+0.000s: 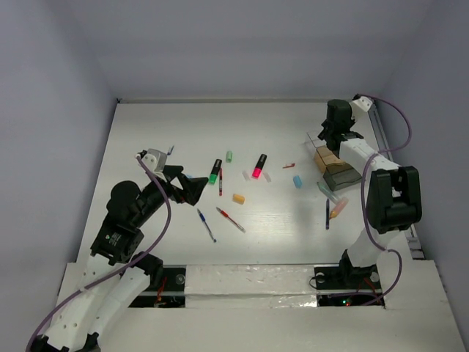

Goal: Sort the stationery into containers
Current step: Place the pen in the storage box.

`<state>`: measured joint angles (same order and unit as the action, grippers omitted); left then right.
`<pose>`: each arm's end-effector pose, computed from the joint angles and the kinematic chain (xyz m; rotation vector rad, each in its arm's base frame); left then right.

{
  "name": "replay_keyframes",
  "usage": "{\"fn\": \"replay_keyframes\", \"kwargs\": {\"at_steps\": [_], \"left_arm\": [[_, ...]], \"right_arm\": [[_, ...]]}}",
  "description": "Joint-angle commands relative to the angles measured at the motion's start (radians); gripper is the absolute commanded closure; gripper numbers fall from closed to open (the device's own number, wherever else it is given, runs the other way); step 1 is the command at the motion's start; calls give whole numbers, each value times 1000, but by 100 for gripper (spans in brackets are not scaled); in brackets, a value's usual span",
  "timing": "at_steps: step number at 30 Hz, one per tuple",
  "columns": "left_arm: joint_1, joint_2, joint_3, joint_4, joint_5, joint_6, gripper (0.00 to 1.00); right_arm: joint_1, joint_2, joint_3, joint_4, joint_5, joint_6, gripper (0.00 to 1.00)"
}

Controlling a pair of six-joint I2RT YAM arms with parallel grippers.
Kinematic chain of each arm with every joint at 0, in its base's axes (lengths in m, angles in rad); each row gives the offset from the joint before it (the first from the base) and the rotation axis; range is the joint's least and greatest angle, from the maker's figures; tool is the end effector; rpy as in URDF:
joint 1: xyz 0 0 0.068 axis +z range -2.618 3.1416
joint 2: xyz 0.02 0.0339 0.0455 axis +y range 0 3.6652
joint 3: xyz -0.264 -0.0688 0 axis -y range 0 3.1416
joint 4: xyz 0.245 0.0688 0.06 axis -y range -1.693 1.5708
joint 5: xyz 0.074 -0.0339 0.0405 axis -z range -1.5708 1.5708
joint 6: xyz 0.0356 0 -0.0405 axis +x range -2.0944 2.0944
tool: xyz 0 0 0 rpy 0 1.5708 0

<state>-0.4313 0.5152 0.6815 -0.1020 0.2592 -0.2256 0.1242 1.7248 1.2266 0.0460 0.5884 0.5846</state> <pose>0.1144 -0.0627 0.3503 0.3703 1.5071 -0.7184 0.3970 0.0296 0.2647 0.7889 1.7778 -0.1279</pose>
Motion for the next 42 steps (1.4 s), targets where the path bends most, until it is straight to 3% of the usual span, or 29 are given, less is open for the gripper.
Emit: {"fn": "replay_keyframes", "kwargs": {"at_steps": [1,18,21,23,24,29,32,36,39,42], "left_arm": [[-4,8,38,48,17,11,1],[-4,20,39,48,20,17,1],[-4,20,41,48,20,17,1],[-4,20,41,48,20,17,1],[-4,20,41,47,20,17,1],[-4,19,41,47,15,16,1],[-4,19,41,47,17,17,1],[-4,16,41,47,17,15,1],[5,16,41,45,5,11,1],[5,17,43,42,-18,0,1]], "right_arm": [[-8,36,21,45,71,35,84],[-35,125,44,22,59,184,81],[-35,125,24,40,51,189,73],[-35,118,14,48,48,189,62],[-35,110,7,58,38,178,51],[-35,61,-10,100,-1,143,44],[-35,6,-3,103,-24,89,43],[-26,-57,19,81,-184,5,44],[70,-64,77,-29,-382,-92,49],[228,-41,106,-132,-441,-163,55]]}}
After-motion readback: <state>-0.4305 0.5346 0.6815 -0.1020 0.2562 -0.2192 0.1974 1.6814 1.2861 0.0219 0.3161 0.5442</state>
